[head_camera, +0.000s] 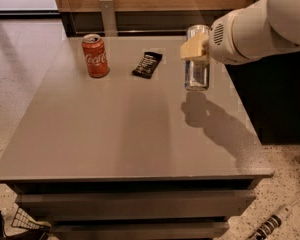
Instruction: Place redbull can upright
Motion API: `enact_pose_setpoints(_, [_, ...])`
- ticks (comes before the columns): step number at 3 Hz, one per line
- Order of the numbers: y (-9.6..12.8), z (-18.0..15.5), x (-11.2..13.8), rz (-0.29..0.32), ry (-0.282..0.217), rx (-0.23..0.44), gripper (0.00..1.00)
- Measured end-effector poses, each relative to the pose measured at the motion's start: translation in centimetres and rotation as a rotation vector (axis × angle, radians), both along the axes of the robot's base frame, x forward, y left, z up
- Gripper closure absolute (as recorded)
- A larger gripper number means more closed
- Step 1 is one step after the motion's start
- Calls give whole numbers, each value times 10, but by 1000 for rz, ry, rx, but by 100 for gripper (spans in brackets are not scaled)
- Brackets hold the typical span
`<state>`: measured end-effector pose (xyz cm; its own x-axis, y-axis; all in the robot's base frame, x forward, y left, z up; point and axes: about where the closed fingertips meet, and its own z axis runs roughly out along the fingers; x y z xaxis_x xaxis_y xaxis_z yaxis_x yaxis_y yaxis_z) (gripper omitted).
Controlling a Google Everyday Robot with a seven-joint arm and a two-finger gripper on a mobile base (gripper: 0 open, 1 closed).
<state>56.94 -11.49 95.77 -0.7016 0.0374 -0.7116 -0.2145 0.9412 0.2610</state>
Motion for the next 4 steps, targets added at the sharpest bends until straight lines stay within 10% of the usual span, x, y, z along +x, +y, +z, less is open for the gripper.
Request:
enact_pose_setpoints(1, [2, 14, 21, 40, -96, 92, 100])
enact_pose_setpoints(3, [60, 28, 8, 296, -124, 258, 100])
enact_pose_setpoints(4, [77, 24, -7, 451, -196, 186, 100])
